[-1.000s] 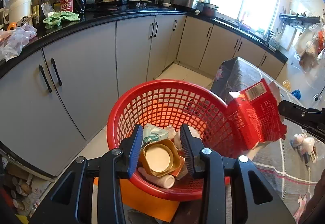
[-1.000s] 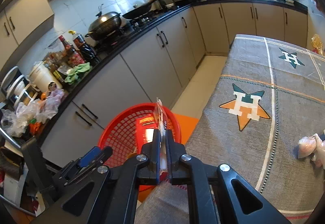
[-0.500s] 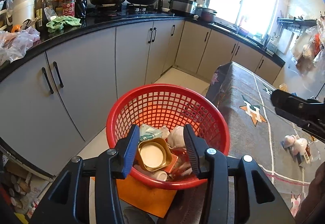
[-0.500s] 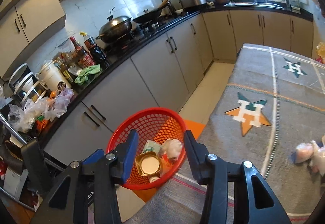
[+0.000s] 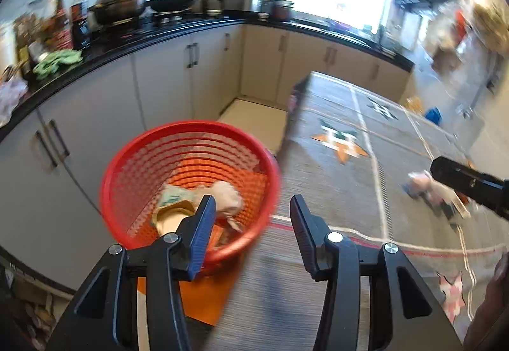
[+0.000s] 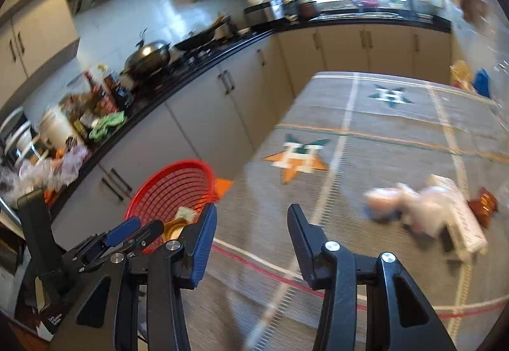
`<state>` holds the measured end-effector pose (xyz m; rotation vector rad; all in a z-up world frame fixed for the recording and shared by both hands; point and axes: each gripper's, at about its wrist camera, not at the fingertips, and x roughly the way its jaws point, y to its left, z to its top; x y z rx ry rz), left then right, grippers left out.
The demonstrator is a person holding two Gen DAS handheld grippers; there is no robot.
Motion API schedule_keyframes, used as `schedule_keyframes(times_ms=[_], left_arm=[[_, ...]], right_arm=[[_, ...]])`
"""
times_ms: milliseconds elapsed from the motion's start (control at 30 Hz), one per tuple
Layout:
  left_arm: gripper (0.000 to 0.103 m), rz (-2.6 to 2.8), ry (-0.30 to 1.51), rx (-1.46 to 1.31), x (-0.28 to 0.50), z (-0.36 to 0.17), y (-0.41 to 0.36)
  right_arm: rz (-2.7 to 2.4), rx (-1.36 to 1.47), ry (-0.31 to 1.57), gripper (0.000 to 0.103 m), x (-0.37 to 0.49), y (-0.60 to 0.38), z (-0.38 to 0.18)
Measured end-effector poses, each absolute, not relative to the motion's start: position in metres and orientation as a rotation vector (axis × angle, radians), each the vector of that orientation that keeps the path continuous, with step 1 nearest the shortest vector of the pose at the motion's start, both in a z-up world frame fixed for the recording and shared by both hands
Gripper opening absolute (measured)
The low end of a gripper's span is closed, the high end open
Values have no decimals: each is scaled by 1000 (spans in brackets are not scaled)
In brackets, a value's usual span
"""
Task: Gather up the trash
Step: 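Move both open tools back over the table, then grasp the pink-filled plastic bag with the left tool while the right tool grasps the clear plastic cup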
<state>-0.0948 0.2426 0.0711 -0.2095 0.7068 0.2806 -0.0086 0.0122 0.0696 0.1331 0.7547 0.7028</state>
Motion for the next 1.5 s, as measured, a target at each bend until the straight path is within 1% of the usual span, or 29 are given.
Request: schedule_keyframes(times_ms=[133,300,367,433,567,667,800,867,933,1000,1133,1167,1200,1233,1367,1500], left_arm=[[48,221,716,-144,-86,74,206],[52,131,729,-57,-76,76,159],[58,92,735,-16,-71,78,142],[58,48,740,12,-66,80,125],[60,-43,755,54,-51,84,100],[65,-91,776,105,-32,82,85],[66,-146,796,181,-14,79,73],[71,-161,801,224,-4,78,67],[71,-177,798,267,4,77,59],[74,-200,791,313,12,75,51],[75,-201,808,386,33,66,40],[75,-204,813,393,38,64,39],[75,-211,816,407,43,61,36],[75,-220,823,419,47,59,34],[75,-227,848,474,60,50,27],[75,-238,853,512,69,43,21]], right_arm=[[638,182,744,50,-7,-41,67],[525,226,721,50,-1,-115,66],[446,230,706,50,4,-149,67],[401,250,702,50,11,-178,69],[248,100,688,50,28,-218,69],[190,-54,707,50,40,-219,64],[134,-243,704,51,53,-208,50],[129,-306,712,53,59,-204,43],[111,-396,716,53,62,-194,34],[97,-454,714,53,67,-190,24],[68,-519,704,52,71,-187,11],[65,-516,707,49,72,-189,10],[67,-500,708,34,73,-192,9],[71,-482,716,23,74,-195,9],[71,-414,716,21,74,-210,12],[116,-240,715,19,71,-234,20]])
